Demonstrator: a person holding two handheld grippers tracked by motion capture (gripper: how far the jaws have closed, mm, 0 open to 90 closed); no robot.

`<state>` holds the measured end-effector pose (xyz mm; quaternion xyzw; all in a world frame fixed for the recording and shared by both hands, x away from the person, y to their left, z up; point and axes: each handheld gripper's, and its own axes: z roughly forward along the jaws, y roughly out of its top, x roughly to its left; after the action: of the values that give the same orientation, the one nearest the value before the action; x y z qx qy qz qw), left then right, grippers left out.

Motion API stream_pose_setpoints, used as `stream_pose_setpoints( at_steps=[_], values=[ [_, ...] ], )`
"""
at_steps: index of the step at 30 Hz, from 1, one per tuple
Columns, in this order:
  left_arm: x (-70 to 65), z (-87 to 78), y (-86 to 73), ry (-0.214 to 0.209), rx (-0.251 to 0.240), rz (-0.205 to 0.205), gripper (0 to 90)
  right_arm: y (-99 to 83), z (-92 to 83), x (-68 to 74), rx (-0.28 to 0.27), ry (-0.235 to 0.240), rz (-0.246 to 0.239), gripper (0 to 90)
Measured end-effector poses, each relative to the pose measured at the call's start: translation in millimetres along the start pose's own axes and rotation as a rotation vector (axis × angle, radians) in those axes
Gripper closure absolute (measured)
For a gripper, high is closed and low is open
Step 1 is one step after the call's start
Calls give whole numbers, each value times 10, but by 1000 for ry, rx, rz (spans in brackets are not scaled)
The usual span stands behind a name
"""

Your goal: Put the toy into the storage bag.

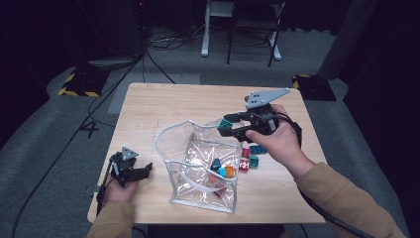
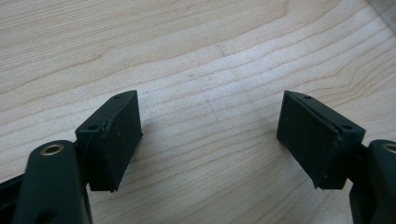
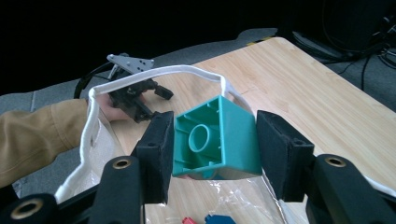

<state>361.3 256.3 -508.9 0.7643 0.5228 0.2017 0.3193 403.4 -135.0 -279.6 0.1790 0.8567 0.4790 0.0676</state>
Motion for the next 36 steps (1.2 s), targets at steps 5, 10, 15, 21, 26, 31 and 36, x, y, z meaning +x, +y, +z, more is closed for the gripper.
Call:
stream_pose_setpoints(
  at_steps=[5, 10, 15, 21, 26, 31, 36],
  values=[
    [1, 0, 0, 0, 0, 1, 223, 51, 107, 59, 10, 18, -10, 493],
    [0, 0, 0, 0, 0, 0, 223, 48, 218, 106, 38, 33, -19, 493],
    [0, 0, 0, 0, 0, 0, 223, 2, 327, 126, 57, 50, -8, 493],
    [1, 0, 0, 0, 0, 0, 223, -96, 453, 143, 91, 73, 4, 493],
    [1, 0, 0, 0, 0, 0, 223, -188, 546, 163, 131, 85, 4, 493],
    [0, 0, 0, 0, 0, 0, 223, -238, 591, 203, 162, 94, -2, 493],
    [0, 0, 0, 0, 0, 0, 223, -286, 621, 223, 186, 95, -3, 492]
  ],
)
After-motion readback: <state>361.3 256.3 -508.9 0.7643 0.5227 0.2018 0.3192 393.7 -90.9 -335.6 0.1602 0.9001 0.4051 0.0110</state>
